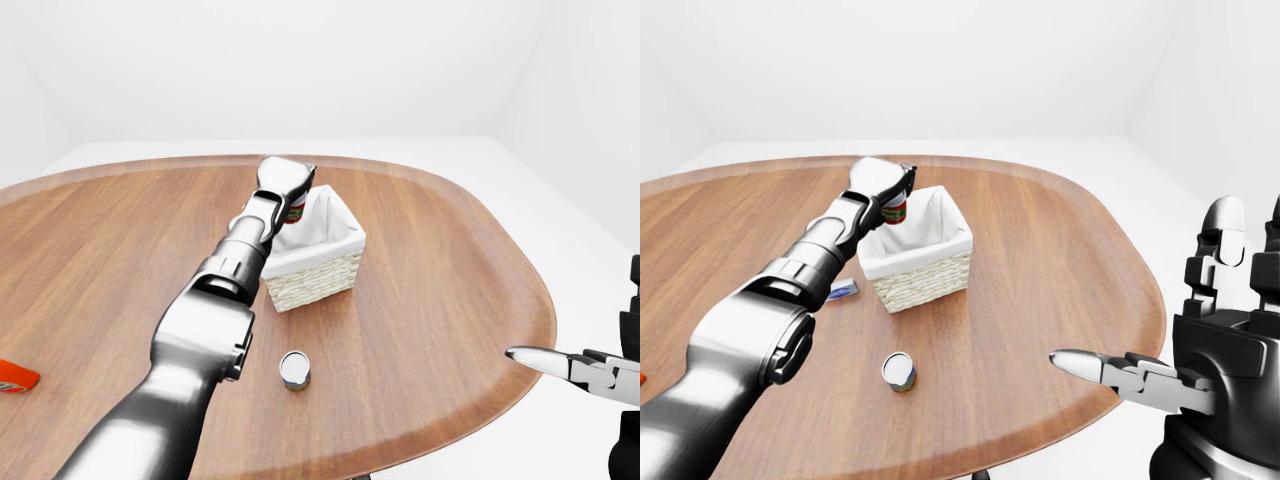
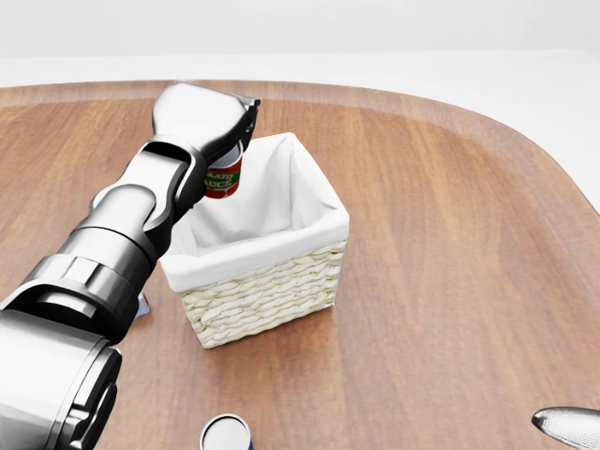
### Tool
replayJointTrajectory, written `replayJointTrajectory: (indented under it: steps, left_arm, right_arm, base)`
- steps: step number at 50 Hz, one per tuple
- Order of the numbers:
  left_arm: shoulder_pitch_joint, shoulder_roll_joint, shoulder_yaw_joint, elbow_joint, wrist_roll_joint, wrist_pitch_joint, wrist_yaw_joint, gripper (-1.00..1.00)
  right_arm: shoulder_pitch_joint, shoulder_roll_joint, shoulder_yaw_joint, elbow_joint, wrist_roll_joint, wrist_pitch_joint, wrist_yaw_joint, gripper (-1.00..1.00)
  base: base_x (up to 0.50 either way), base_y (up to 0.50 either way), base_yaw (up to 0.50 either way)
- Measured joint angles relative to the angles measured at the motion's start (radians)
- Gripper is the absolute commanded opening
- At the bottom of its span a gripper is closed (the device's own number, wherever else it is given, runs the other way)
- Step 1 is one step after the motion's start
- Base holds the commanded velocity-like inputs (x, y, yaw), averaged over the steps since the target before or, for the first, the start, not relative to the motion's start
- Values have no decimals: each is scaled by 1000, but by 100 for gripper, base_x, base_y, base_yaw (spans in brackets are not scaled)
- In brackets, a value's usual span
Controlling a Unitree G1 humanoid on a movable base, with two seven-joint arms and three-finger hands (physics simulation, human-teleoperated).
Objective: Pick up the tomato sauce, and put it in the basket.
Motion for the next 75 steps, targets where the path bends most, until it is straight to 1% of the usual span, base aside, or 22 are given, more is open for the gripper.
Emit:
replayJointTrajectory:
  steps: [10,11,12,13,26,51,75]
  left_arm:
    - [12,2,1,4,32,0,9,-100]
    - [13,3,1,5,36,1,11,-29]
    - [13,3,1,5,40,1,13,38]
    - [14,4,1,5,46,0,15,100]
    - [14,12,11,4,89,-2,33,100]
    - [19,31,19,6,118,2,40,100]
    - [-14,60,24,5,136,-7,32,100]
  right_arm:
    - [-4,4,1,0,-5,0,4,100]
    - [-5,6,1,0,-6,0,5,100]
    - [-5,7,1,0,-8,0,7,100]
    - [-6,8,0,0,-8,0,8,100]
    - [-11,24,-1,0,-21,0,23,100]
    - [-20,42,1,0,-39,0,40,100]
    - [-29,52,0,0,-51,0,51,100]
  base:
    - [0,0,0]
    - [0,0,0]
    - [0,0,0]
    - [0,0,0]
    - [0,0,0]
    - [0,0,0]
    - [0,0,0]
